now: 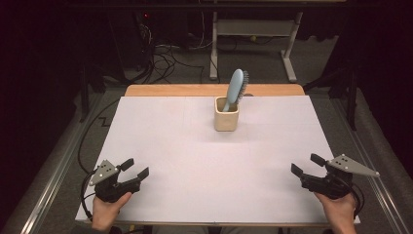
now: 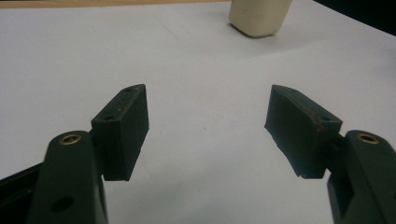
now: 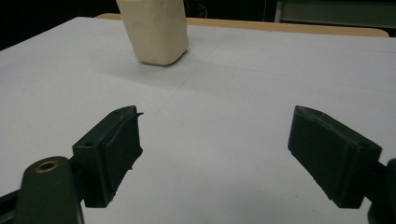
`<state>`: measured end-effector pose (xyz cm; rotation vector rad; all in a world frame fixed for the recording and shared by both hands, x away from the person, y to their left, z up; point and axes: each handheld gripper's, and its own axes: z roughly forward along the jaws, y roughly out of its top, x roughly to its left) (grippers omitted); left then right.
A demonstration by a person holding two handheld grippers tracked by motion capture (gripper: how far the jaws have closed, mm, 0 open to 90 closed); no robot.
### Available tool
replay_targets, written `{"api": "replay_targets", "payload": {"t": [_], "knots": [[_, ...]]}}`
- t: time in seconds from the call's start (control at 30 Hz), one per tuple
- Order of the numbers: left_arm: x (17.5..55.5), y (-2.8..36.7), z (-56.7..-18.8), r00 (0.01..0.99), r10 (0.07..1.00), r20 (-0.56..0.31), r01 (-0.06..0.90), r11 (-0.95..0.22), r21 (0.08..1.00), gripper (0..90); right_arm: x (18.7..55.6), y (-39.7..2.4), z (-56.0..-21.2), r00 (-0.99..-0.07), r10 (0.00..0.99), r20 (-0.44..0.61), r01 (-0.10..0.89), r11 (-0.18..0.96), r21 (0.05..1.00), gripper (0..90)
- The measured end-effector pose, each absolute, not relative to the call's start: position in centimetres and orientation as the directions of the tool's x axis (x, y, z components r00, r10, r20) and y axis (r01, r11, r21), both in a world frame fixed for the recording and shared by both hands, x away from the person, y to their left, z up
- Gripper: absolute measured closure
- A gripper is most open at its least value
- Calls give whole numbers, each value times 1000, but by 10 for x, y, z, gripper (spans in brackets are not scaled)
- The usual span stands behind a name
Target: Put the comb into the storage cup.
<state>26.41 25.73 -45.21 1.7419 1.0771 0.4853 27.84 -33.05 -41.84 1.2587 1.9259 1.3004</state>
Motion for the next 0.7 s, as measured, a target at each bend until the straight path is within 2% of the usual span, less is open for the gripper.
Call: {"api": "replay_targets", "payload": {"t": [0.7], "knots": [[264,258,-452,524,839,-151,438,-113,892,311,281,-328,-434,-447,889,103,440,118,890,177]]}}
